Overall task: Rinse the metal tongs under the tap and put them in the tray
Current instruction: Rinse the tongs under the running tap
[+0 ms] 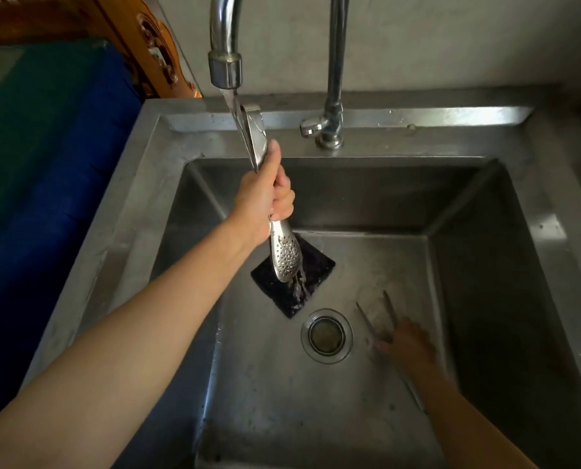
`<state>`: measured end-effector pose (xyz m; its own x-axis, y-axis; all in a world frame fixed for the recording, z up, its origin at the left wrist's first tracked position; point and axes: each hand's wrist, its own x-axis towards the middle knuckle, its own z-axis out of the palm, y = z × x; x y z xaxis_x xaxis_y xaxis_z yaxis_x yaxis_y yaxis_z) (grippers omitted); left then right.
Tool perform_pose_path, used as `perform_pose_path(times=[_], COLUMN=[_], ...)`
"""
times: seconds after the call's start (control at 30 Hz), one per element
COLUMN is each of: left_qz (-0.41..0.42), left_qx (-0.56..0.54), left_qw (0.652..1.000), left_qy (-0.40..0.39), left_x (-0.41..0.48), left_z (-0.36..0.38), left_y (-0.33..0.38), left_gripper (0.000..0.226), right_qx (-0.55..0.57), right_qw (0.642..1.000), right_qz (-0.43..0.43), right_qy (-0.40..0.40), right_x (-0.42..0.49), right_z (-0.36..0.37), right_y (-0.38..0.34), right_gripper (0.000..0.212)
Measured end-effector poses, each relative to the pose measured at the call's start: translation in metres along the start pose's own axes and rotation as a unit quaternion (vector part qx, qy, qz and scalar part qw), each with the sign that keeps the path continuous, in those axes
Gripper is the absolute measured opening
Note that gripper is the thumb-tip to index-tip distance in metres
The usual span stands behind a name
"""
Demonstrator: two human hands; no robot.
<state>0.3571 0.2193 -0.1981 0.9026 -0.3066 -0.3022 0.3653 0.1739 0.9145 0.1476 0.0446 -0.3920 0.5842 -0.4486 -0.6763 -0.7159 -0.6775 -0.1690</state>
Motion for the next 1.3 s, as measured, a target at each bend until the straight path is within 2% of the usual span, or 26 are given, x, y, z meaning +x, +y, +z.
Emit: perform_pose_path(times=[0.13, 0.2, 0.27, 0.33, 0.43, 0.53, 0.63, 0.7, 0.8, 0.93, 1.07, 1.13, 1.2, 1.23, 1.3], left_qz=[-0.012, -0.033, -0.060, -0.090, -0.163, -0.252, -0.308, -0.310, -0.312, -0.282, -0.238, -0.205, -0.155, -0.129, -0.083], left_qx=[0.013, -0.004, -0.017, -0.025, -0.022, -0.031, -0.033, -0.066, -0.170, -0.151, -0.150, -0.086, 0.008, 0.048, 0.103], left_qw=[1.000, 0.999, 0.998, 0.996, 0.985, 0.964, 0.950, 0.948, 0.934, 0.945, 0.959, 0.975, 0.988, 0.990, 0.991], left_qy=[0.007, 0.005, 0.004, 0.006, 0.049, 0.074, 0.046, 0.011, -0.034, -0.067, -0.044, -0.016, 0.011, 0.017, 0.011], left_x=[-0.001, -0.003, -0.005, -0.008, -0.018, -0.031, -0.039, -0.041, -0.040, -0.037, -0.039, -0.037, -0.032, -0.032, -0.033], left_z=[-0.006, -0.009, -0.012, -0.017, -0.025, -0.032, -0.038, -0.040, -0.043, -0.051, -0.055, -0.056, -0.054, -0.051, -0.039], left_y=[0.002, 0.002, 0.002, 0.002, 0.000, -0.004, -0.006, -0.004, 0.004, 0.006, 0.012, 0.017, 0.020, 0.023, 0.028], left_gripper=[0.049, 0.049, 0.046, 0.039, 0.027, 0.022, 0.036, 0.047, 0.048, 0.046, 0.023, 0.019, 0.015, 0.013, 0.013], right_qx=[-0.054, -0.047, 0.013, 0.127, 0.328, 0.427, 0.434, 0.364, 0.259, 0.216, 0.059, 0.006, 0.054, 0.133, 0.295], right_qw=[0.997, 0.995, 0.995, 0.986, 0.926, 0.849, 0.784, 0.768, 0.764, 0.750, 0.744, 0.761, 0.801, 0.817, 0.824], right_qz=[-0.004, -0.016, -0.031, -0.059, -0.140, -0.271, -0.422, -0.502, -0.571, -0.616, -0.644, -0.631, -0.586, -0.553, -0.480], right_qy=[0.061, 0.090, 0.099, 0.093, 0.125, 0.151, 0.139, 0.162, 0.153, 0.103, 0.169, 0.150, 0.107, 0.092, 0.062], right_x=[0.005, 0.006, 0.004, -0.003, -0.026, -0.061, -0.096, -0.111, -0.121, -0.121, -0.105, -0.093, -0.086, -0.087, -0.097], right_z=[0.020, 0.018, 0.005, -0.018, -0.065, -0.113, -0.140, -0.143, -0.135, -0.122, -0.123, -0.129, -0.133, -0.135, -0.139], right_y=[0.001, -0.003, -0.016, -0.038, -0.081, -0.121, -0.147, -0.159, -0.168, -0.166, -0.158, -0.149, -0.142, -0.143, -0.155], right_gripper=[0.047, 0.035, 0.029, 0.029, 0.025, 0.034, 0.043, 0.045, 0.036, 0.042, 0.068, 0.079, 0.071, 0.058, 0.032])
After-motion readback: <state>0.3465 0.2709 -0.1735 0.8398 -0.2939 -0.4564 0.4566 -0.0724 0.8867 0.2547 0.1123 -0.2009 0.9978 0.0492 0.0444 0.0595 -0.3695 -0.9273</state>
